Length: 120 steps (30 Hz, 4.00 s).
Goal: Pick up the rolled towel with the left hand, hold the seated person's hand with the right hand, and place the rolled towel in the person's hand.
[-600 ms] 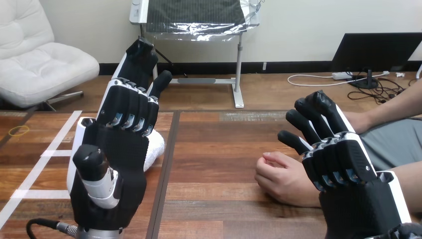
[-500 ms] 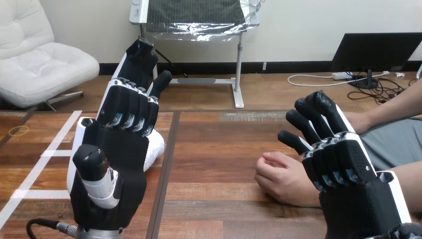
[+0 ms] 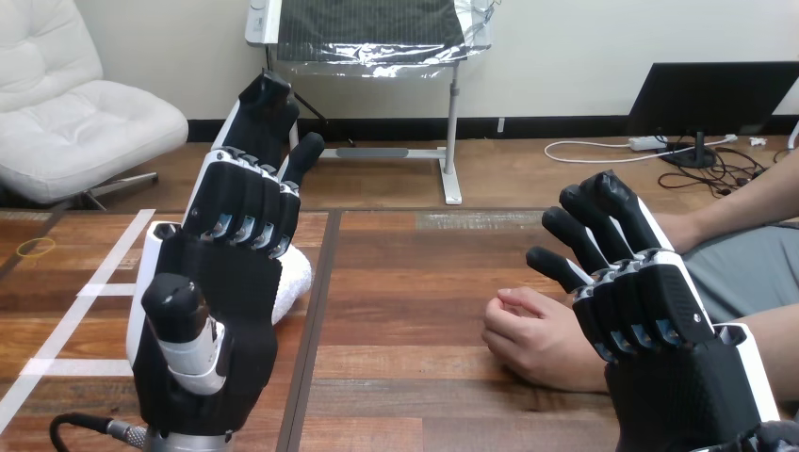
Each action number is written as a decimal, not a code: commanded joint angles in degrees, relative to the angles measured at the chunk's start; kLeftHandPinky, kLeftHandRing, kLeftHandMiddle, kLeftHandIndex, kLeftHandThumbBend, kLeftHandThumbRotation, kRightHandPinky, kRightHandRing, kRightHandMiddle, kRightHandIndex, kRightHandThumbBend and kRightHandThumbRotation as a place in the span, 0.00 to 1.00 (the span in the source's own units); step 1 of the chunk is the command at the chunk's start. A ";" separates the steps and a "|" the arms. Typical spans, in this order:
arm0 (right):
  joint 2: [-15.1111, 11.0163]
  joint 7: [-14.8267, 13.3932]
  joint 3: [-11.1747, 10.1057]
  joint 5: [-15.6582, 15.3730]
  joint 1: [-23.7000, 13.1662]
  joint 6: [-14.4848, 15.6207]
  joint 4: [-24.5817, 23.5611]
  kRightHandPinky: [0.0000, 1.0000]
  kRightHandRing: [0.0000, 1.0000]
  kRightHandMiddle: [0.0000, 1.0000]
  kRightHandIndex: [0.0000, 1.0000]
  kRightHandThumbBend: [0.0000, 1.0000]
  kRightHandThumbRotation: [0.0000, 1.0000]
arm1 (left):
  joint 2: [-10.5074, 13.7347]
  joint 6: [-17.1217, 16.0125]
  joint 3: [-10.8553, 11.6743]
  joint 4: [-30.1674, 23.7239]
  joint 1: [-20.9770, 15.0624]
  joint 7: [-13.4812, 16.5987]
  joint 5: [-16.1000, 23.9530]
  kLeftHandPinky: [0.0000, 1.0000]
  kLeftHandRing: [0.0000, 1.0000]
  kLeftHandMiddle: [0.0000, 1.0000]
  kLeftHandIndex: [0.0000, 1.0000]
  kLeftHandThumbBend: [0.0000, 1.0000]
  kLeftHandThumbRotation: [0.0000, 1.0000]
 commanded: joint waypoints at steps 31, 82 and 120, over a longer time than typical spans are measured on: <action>0.48 0.13 -0.63 0.18 -2.78 0.49 -1.98 0.86 0.93 0.93 0.93 0.99 1.00 | 0.21 1.40 6.74 9.42 -9.04 12.41 20.47 0.87 0.99 1.00 0.96 0.99 0.73; 0.75 0.18 -0.48 0.08 -3.18 0.31 -1.54 0.87 0.93 0.93 0.93 0.99 1.00 | 9.67 17.77 6.70 27.72 -22.47 31.90 51.29 1.00 1.00 1.00 1.00 1.00 0.33; 0.90 0.17 -0.20 -0.42 -2.92 -0.19 -1.62 0.87 0.93 0.92 0.92 1.00 1.00 | 13.38 33.20 2.70 37.95 -28.13 41.33 58.88 1.00 1.00 1.00 1.00 1.00 0.38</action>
